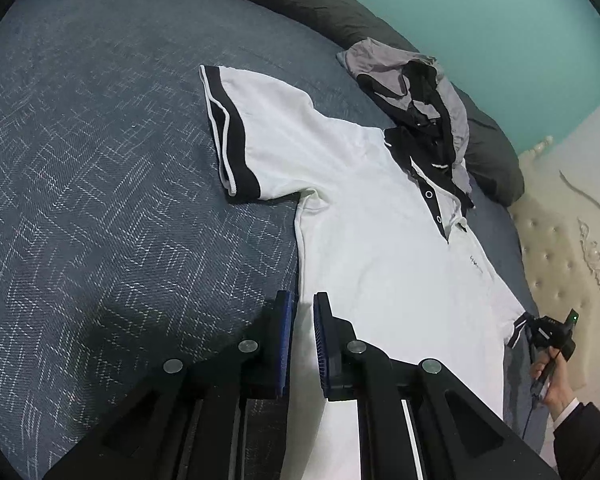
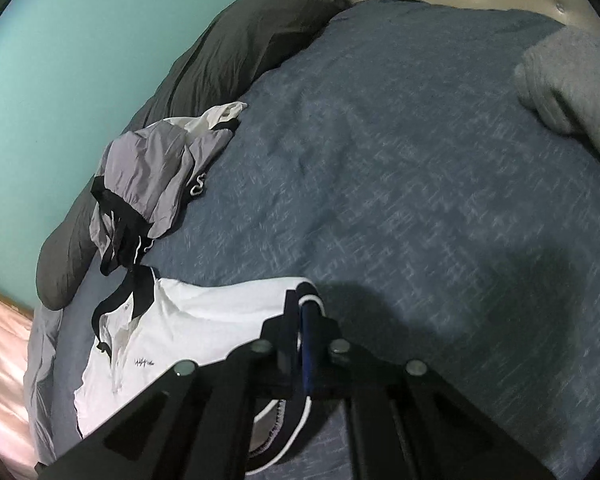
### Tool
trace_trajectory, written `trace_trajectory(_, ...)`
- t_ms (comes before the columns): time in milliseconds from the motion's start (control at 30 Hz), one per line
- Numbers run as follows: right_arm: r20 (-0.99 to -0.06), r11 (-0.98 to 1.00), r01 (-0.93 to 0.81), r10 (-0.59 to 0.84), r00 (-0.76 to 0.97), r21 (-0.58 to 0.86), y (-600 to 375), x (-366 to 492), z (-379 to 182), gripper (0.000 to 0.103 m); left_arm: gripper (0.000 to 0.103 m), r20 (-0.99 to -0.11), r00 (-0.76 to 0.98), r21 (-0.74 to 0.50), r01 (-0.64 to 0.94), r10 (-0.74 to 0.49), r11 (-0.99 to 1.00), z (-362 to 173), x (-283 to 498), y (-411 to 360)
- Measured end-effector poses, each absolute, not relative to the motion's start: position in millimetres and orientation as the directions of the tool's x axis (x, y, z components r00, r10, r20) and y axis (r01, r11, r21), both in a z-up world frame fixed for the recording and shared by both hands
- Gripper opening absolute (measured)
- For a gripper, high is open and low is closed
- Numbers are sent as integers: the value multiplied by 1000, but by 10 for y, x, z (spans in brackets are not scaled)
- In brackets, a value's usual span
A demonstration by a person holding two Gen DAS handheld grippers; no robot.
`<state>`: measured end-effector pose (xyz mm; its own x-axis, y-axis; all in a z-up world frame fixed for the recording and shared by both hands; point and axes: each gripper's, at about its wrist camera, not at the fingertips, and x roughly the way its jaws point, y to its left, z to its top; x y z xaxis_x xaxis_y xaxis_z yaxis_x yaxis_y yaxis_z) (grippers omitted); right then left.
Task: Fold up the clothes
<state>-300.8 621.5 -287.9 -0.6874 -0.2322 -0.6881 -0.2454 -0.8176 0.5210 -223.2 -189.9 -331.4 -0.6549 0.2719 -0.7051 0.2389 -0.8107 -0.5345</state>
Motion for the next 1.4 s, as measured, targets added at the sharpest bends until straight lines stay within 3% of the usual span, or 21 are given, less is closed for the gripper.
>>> trace_trajectory(333, -724, -773, -292, -291, -626, 563, 6323, -3274, -3179, 1, 12, -711, -648, -533, 247, 271, -809, -3356, -2239, -1916)
trace_trajectory(467, -750, -749, -333, -317, -580, 573, 6321, -3251, -3316, 7, 12, -711, -647, -536, 246, 275, -808, -3362, -2239, -1911)
trace_trajectory(533, -741, -736, -342, -313, -594, 585, 6335, -3173, -3305, 17, 12, -708, -649, -538, 242, 277, -808, -3347, -2231, -1904)
trace_trajectory(600, -716, -711, -349, -309, -625, 611, 6371, -3053, -3248, 44, 12, -705, -652, -540, 239, 278, -807, -3326, -2223, -1899)
trace_trajectory(633, -703, -699, -347, -311, -639, 625, 6383, -3002, -3221, 48, 12, -703, -654, -542, 238, 279, -806, -3319, -2220, -1899)
trace_trajectory(733, -657, -671, -295, -381, -651, 681, 6311, -2864, -3146, 48, 13, -701, -655, -544, 236, 281, -805, -3307, -2214, -1893)
trace_trajectory(867, -667, -719, -189, -467, -581, 668, 5998, -2814, -3113, 48, 13, -703, -653, -545, 239, 282, -804, -3308, -2206, -1895)
trace_trajectory(1000, -668, -741, -123, -504, -548, 661, 5784, -2772, -3145, 45, 13, -702, -654, -544, 236, 282, -806, -3298, -2199, -1892)
trace_trajectory(1033, -665, -741, -115, -509, -546, 662, 5758, -2769, -3163, 39, 13, -703, -653, -542, 235, 281, -807, -3298, -2200, -1889)
trace_trajectory(1100, -683, -760, -108, -499, -533, 640, 5680, -2781, -3195, 13, 13, -707, -650, -536, 236, 278, -811, -3304, -2204, -1880)
trace_trajectory(1200, -692, -785, -95, -474, -544, 612, 5605, -2759, -3177, 2, 13, -709, -647, -538, 238, 282, -809, -3313, -2204, -1878)
trace_trajectory(1400, -677, -778, -112, -455, -579, 618, 5802, -2662, -3114, 1, 13, -709, -646, -538, 235, 283, -809, -3306, -2207, -1855)
